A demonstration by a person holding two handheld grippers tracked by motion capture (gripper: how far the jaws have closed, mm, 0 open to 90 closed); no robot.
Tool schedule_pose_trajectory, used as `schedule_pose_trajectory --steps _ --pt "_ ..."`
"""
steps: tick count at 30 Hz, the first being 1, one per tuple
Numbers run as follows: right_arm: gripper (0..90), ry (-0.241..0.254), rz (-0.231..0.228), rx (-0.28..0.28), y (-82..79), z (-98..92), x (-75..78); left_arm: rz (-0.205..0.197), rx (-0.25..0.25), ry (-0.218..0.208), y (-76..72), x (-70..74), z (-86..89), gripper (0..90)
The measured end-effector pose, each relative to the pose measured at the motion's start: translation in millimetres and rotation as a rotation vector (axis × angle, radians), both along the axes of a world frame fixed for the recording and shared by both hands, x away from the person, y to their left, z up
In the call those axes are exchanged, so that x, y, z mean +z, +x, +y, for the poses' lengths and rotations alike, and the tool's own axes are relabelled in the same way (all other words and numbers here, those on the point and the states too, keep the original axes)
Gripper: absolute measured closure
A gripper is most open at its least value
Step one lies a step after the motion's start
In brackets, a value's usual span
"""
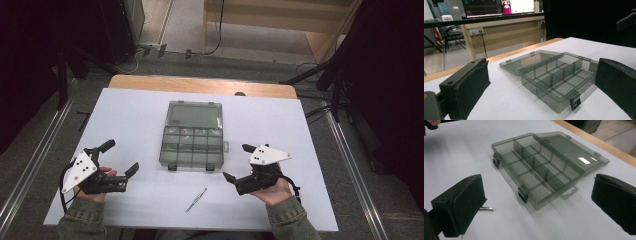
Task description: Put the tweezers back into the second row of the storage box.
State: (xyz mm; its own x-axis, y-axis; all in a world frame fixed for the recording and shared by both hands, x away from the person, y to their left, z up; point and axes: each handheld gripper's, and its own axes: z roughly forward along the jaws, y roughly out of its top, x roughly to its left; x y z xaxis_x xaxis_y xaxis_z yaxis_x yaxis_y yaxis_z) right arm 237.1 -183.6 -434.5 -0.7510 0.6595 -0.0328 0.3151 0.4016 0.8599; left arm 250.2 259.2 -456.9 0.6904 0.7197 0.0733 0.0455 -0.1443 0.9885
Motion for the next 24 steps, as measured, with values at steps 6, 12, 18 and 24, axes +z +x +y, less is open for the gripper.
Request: schedule_pose_trajectory --steps 6,12,18,24 --pt "0.0 -0.037 0.018 0.051 6.0 17.4 3.4 -0.001 -0.001 0.001 -0.1 0.2 0.8 0.0" --pt "0.0 -0.098 0.032 0.123 9.1 37.0 7.4 -0.001 -0.001 0.001 0.1 0.2 0.3 0.0" --pt "0.0 -0.191 0.058 0.22 12.7 60.5 8.5 -0.001 -0.002 0.001 -0.1 0.3 0.2 0.0" --pt "0.0 -0.288 0.095 0.303 14.9 82.6 4.0 -0.001 -0.004 0.002 -0.1 0.2 0.3 0.0"
